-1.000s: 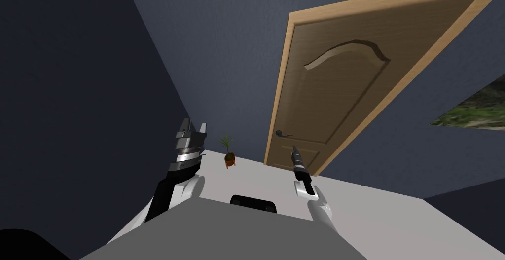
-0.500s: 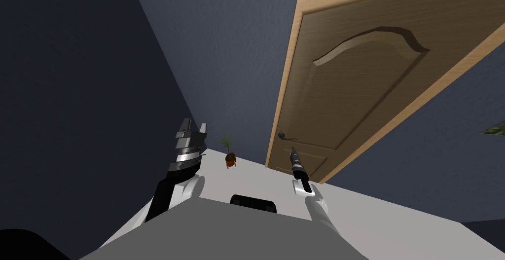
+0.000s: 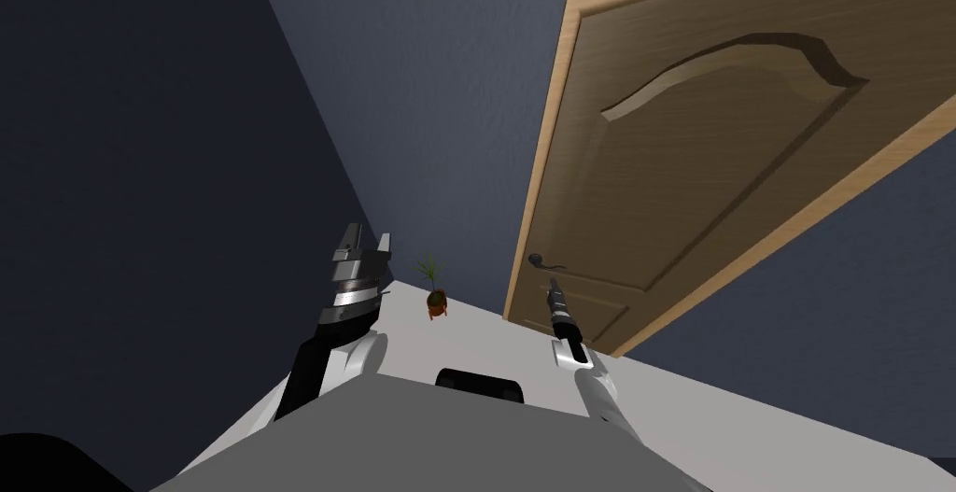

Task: Pull the door open

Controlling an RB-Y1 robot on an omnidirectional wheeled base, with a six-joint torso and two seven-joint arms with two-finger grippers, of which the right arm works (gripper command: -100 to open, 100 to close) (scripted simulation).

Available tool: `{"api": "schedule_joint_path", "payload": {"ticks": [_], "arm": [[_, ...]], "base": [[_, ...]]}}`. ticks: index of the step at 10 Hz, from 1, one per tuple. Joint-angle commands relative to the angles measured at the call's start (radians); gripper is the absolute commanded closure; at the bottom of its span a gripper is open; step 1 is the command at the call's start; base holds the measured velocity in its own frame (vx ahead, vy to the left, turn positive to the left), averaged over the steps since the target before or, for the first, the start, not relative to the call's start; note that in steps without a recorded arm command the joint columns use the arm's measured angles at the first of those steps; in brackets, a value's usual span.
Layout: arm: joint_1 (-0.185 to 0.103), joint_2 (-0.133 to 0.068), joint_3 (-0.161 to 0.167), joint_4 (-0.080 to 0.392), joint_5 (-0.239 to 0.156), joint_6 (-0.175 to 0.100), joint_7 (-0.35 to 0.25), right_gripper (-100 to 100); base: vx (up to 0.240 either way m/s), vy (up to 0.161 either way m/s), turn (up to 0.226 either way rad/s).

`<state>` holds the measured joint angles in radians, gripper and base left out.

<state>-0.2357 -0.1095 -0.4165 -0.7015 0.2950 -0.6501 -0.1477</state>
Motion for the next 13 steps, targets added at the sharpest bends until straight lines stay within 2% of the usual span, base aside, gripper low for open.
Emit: {"api": "schedule_joint_path", "payload": {"ticks": [1, 2, 3, 4, 5, 7, 8, 10, 11, 12, 13], "arm": [[0.013, -0.026, -0.009, 0.01, -0.007, -0.011, -0.018, -100], [0.013, -0.026, -0.009, 0.01, -0.007, -0.011, -0.018, -100], [0.026, -0.052, -0.018, 0.02, -0.015, -0.023, -0.036, -100], [0.026, -0.052, -0.018, 0.02, -0.015, -0.023, -0.036, -100], [0.041, -0.082, -0.028, 0.031, -0.023, -0.036, -0.057, -100], [0.06, -0.121, -0.042, 0.045, -0.034, -0.052, -0.083, -100], [0.06, -0.121, -0.042, 0.045, -0.034, -0.052, -0.083, -100], [0.076, -0.154, -0.053, 0.058, -0.043, -0.067, -0.106, -100], [0.075, -0.144, -0.048, 0.046, -0.039, -0.059, -0.101, -100], [0.075, -0.144, -0.048, 0.046, -0.039, -0.059, -0.101, 100], [0.075, -0.144, -0.048, 0.046, -0.039, -0.059, -0.101, 100]], "base": [[0.151, 0.001, 0.141], [0.169, 0.008, 0.074], [0.158, 0.023, 0.119], [0.139, 0.025, 0.073], [0.16, 0.045, 0.134], [0.223, 0.046, 0.17], [0.15, 0.01, 0.051], [0.119, -0.02, 0.111], [0.07, -0.018, 0.028], [-0.013, 0.002, -0.024], [-0.029, 0.006, -0.011]]}}
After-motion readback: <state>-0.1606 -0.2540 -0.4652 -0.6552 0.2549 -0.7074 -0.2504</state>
